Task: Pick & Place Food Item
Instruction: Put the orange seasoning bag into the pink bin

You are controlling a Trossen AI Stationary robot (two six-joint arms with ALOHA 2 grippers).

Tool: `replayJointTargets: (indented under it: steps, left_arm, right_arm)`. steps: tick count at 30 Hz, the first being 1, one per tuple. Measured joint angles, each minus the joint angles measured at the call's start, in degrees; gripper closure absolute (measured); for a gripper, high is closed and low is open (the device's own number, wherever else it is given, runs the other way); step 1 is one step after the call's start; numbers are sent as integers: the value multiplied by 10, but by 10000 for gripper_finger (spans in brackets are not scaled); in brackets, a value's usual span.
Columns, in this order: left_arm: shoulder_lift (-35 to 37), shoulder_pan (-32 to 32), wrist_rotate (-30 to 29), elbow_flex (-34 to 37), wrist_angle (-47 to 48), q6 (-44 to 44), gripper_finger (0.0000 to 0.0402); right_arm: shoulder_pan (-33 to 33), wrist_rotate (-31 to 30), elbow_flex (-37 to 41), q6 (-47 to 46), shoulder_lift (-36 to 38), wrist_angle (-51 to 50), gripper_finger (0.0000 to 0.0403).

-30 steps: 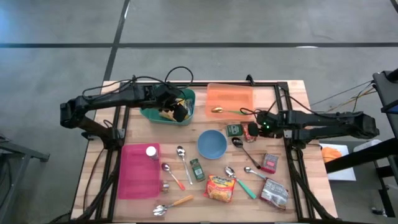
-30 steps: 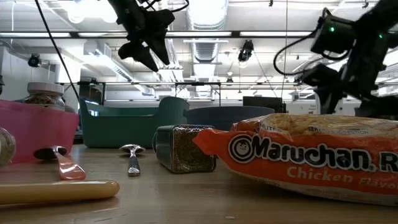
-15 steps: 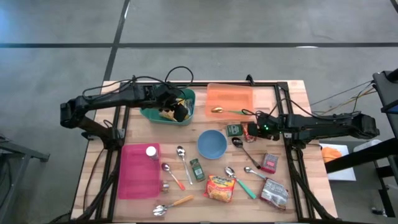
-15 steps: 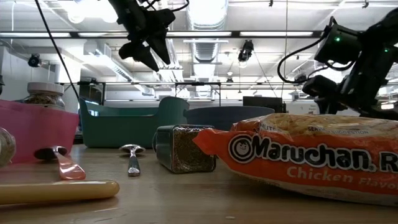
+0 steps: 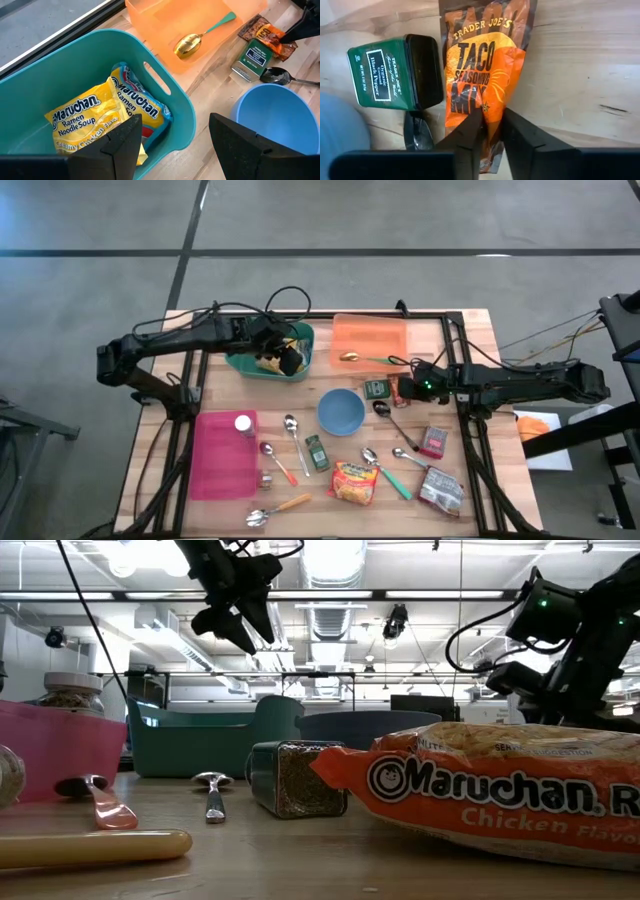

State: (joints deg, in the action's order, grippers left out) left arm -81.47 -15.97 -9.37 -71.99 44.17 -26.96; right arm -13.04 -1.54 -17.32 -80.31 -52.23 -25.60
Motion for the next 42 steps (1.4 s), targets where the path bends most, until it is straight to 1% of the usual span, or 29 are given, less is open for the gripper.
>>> replayJointTargets:
  steps: [4,8,10,14,16,23,25,29,33,36,42]
  left_arm:
    - [0,0,0,0,0,0,167]
    - [0,0,0,0,3,0,167]
    - [0,0,4,0,3,-1,167]
    - [0,0,46,0,3,-8,167]
    - [0,0,66,0,3,-9,167]
    - [0,0,101,0,2,-10,167]
    - [0,0,119,0,-7,-10,167]
    - [0,0,200,0,-71,-24,167]
    - [-2,0,268,0,-145,-75,167]
    - [-2,0,285,0,-184,-110,167]
    - [-2,0,296,0,-197,-134,167]
  right_arm:
    - [0,0,0,12,0,4,382]
    - [0,4,0,25,4,7,385]
    - [0,24,-1,41,10,5,385]
    - [1,70,-17,88,28,-5,385]
    - [2,77,-31,105,39,-31,385]
    - [2,76,-131,178,61,-220,385]
    - [2,76,-164,207,61,-244,385]
    - [2,76,-231,269,56,-230,385]
    - [3,74,-296,333,33,-219,386]
    - [14,73,-339,382,1,-216,386]
    - [52,73,-424,472,-95,-215,386]
